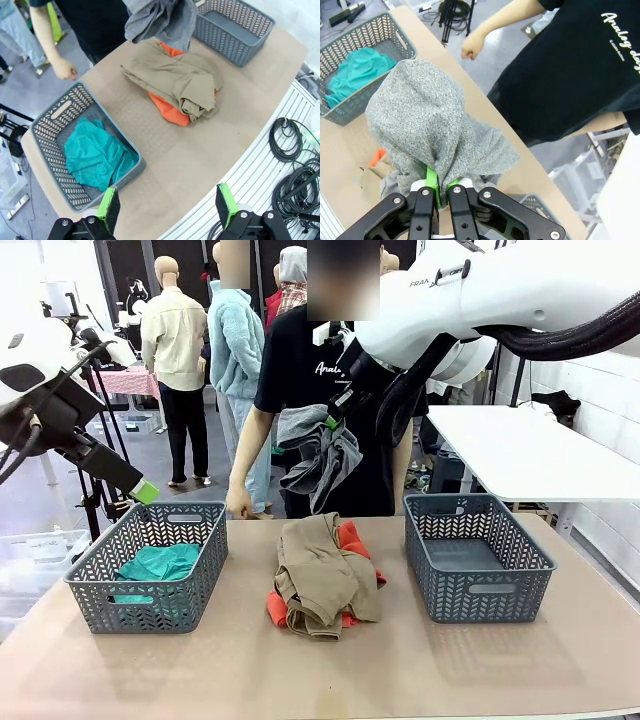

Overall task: Sort the tops and bottoms.
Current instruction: Sort the clothes according to human instructions.

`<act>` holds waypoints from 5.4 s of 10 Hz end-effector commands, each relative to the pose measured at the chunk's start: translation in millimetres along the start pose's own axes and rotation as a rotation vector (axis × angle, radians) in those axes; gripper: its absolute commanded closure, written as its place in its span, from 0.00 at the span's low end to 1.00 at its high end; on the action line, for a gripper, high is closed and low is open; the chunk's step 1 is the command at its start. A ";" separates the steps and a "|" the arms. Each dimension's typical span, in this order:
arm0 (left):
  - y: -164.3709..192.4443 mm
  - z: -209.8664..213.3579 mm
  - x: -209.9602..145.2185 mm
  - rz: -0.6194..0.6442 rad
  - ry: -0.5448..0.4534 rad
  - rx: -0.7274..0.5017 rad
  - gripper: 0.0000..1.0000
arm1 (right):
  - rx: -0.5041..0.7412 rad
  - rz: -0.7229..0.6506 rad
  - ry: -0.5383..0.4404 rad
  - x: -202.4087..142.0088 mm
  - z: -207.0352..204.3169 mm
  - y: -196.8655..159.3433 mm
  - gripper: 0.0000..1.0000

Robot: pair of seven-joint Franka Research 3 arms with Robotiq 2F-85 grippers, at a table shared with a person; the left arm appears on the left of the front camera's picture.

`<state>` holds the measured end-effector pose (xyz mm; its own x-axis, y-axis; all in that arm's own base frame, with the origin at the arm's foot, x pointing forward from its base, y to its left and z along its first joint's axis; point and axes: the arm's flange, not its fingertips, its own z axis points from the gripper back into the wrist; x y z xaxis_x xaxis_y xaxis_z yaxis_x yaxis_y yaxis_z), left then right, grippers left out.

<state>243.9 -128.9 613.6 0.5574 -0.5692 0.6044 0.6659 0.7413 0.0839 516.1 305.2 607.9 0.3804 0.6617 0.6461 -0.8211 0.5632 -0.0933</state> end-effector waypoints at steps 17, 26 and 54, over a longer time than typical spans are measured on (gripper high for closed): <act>0.9 -0.7 -1.3 0.000 -0.004 -0.011 0.00 | -0.001 -0.002 0.005 -2.3 2.0 -0.1 1.00; 70.4 47.4 -37.1 0.109 -0.015 0.130 0.00 | -0.001 -0.002 0.005 -2.3 2.0 -0.1 1.00; 69.6 46.6 -32.4 0.143 -0.034 0.124 0.00 | 0.742 0.402 -0.087 148.6 -319.8 115.4 0.33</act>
<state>248.8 -41.7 636.5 0.6272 -0.4422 0.6411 0.5041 0.8580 0.0986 570.6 590.6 431.2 -0.0247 0.6761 0.7364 -0.9699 -0.1947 0.1463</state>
